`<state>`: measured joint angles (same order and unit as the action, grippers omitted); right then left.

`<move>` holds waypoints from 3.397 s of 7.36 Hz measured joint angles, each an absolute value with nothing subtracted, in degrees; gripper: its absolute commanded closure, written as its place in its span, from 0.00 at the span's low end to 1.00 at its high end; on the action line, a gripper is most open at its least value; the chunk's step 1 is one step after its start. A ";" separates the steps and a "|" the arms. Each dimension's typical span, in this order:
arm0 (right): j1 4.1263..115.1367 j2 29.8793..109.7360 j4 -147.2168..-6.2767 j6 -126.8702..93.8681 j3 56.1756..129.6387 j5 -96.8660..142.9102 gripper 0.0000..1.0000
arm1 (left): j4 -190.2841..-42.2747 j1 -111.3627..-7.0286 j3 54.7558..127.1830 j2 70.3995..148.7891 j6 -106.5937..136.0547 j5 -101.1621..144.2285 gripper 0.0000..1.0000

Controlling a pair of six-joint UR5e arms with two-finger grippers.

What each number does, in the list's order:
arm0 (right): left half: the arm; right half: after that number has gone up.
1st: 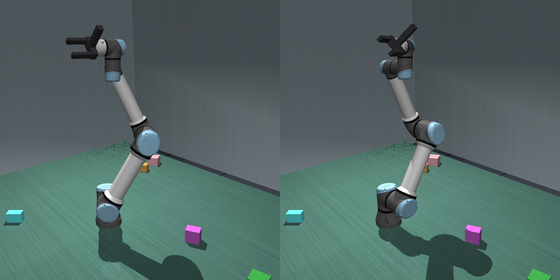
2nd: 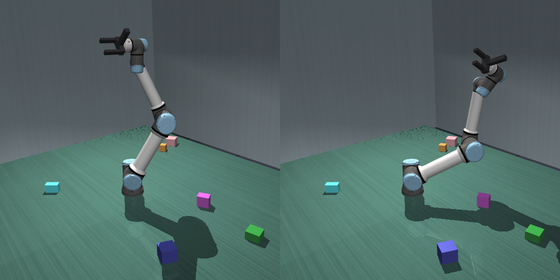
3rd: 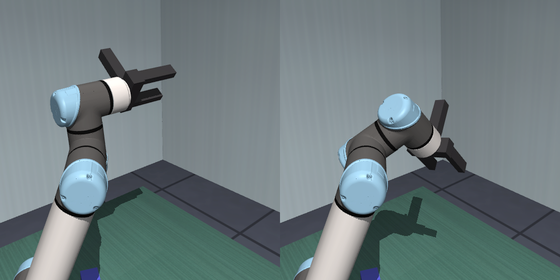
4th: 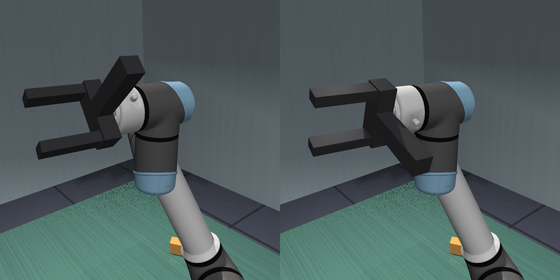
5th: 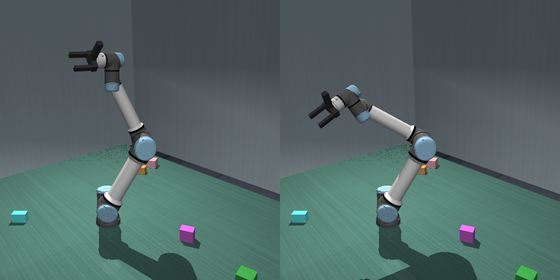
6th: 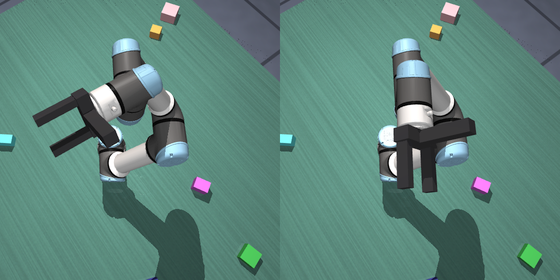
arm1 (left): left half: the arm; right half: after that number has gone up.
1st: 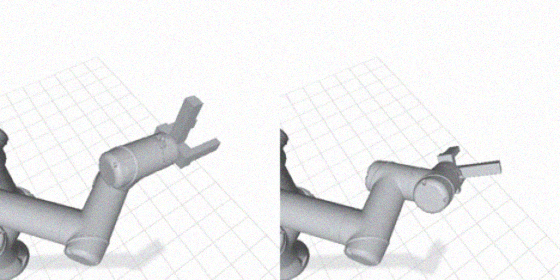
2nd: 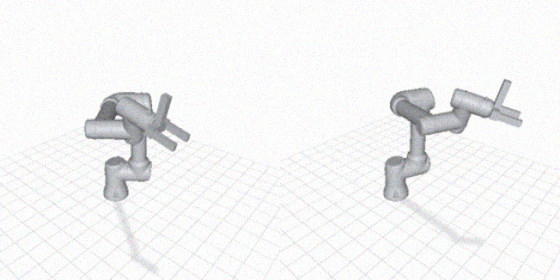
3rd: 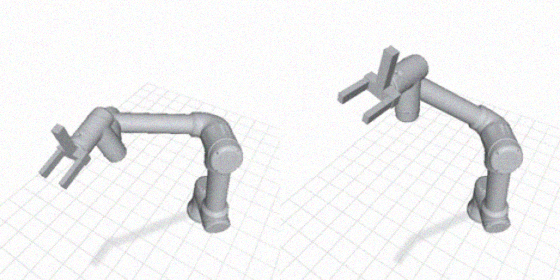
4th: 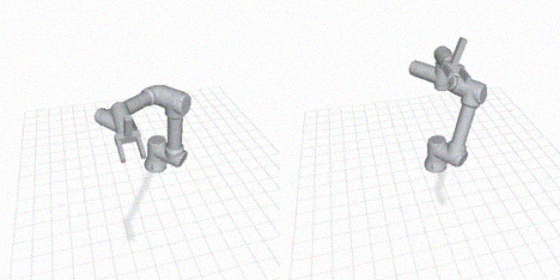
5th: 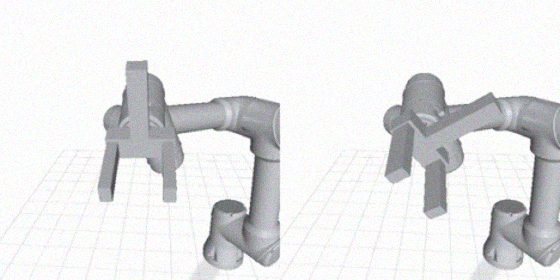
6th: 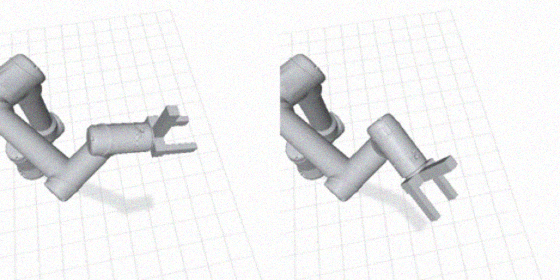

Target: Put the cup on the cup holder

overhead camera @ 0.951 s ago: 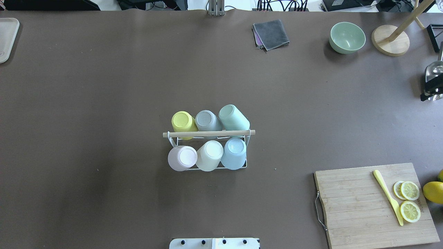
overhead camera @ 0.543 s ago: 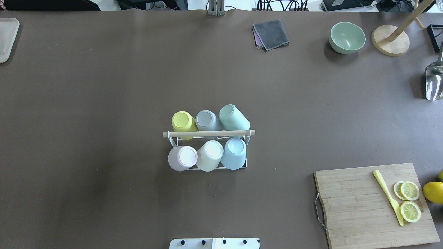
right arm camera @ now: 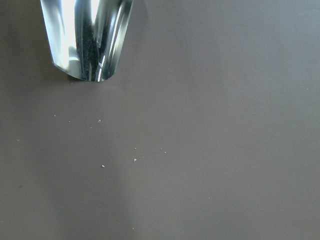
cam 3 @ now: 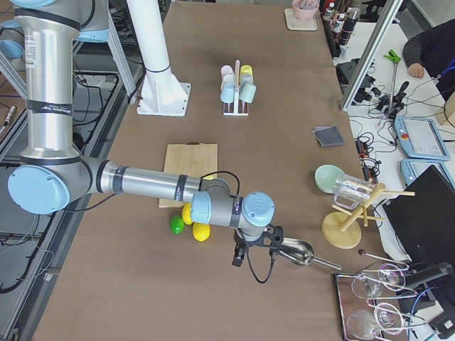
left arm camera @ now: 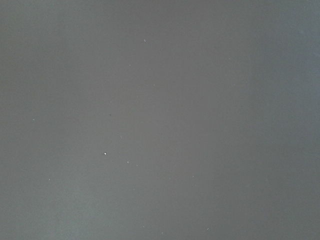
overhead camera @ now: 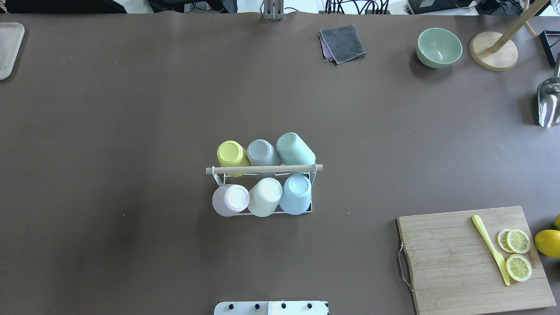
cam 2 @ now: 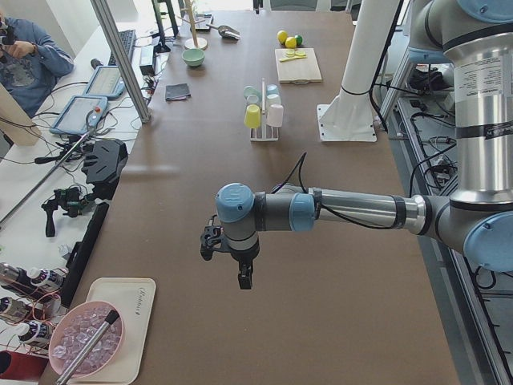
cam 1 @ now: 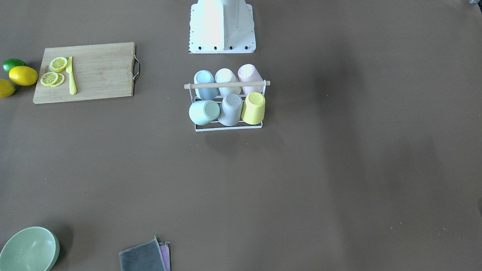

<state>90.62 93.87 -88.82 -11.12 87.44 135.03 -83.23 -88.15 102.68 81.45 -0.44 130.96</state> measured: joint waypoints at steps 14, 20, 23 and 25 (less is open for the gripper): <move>92.81 94.50 -94.92 -11.36 94.69 134.54 0.00 | -83.32 -88.12 102.98 81.56 -0.44 131.40 0.02; 92.81 94.46 -94.92 -11.61 94.70 134.83 0.00 | -83.46 -88.07 103.07 81.65 -0.44 131.41 0.02; 92.81 94.26 -94.94 -11.69 94.66 135.02 0.00 | -83.57 -88.07 102.92 81.86 -0.44 131.23 0.02; 92.81 94.02 -95.00 -11.72 94.66 135.04 0.00 | -83.58 -88.07 102.80 82.32 -0.44 131.15 0.02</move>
